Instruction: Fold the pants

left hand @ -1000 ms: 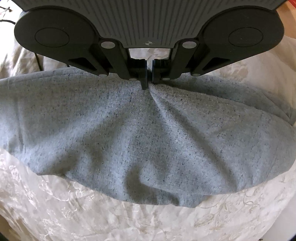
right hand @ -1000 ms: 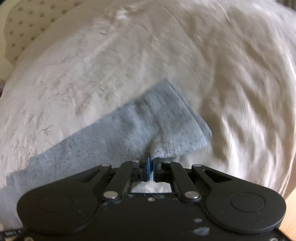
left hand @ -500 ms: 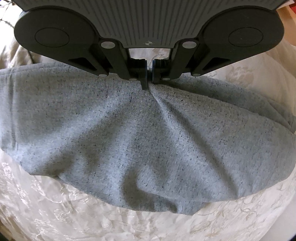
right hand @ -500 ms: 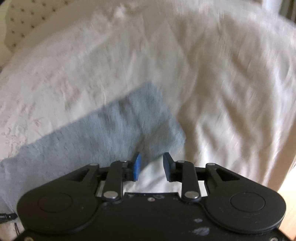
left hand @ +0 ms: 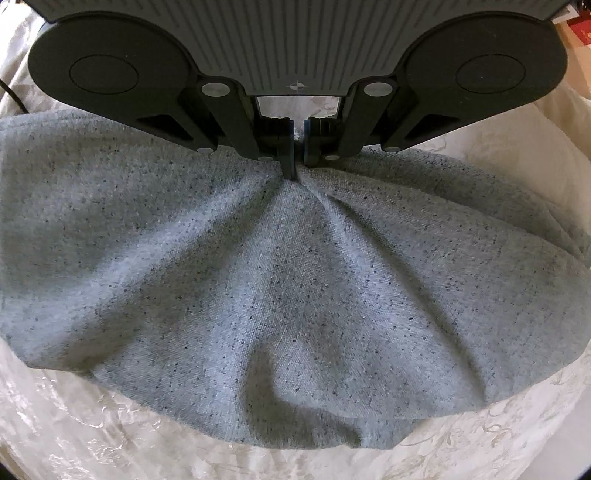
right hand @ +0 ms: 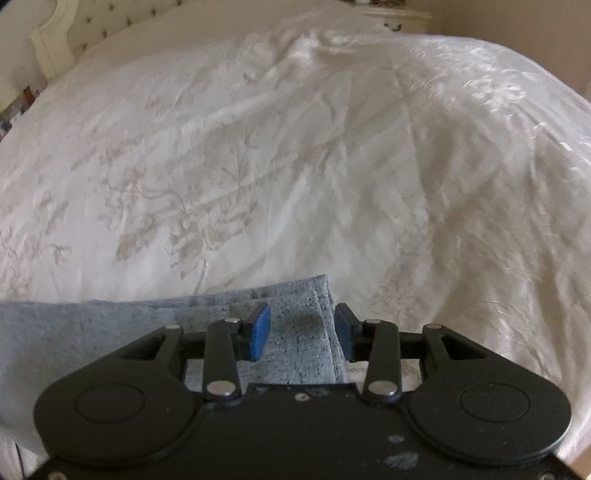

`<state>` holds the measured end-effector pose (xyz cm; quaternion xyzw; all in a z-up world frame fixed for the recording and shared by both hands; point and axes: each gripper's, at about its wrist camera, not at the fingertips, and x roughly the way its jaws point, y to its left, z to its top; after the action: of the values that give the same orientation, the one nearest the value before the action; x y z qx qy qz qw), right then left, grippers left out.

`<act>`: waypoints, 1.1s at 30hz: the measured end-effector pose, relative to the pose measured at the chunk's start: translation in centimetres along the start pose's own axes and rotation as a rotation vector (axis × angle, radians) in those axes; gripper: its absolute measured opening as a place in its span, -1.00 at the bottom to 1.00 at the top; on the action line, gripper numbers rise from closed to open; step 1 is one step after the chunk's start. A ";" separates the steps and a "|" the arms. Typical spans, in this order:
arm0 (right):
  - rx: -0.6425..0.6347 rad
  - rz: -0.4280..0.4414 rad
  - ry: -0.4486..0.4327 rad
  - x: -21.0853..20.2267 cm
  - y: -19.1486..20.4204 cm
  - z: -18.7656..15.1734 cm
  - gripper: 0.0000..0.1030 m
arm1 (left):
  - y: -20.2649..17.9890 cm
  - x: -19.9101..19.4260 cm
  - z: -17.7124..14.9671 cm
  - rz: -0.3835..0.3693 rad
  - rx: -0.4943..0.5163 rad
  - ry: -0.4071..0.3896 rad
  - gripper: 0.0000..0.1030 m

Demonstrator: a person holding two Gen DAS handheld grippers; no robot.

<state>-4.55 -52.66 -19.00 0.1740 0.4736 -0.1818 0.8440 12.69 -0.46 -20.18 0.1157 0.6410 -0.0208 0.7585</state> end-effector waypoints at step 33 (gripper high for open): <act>-0.031 -0.141 -0.049 -0.4 1.3 1.5 -0.29 | 4.8 -4.1 -4.8 -0.222 -0.168 -0.089 -0.62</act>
<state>-3.07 -52.17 -17.78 0.1227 0.4664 -0.2377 0.8431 8.14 4.71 -16.24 -0.0206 0.6151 -0.0561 0.7862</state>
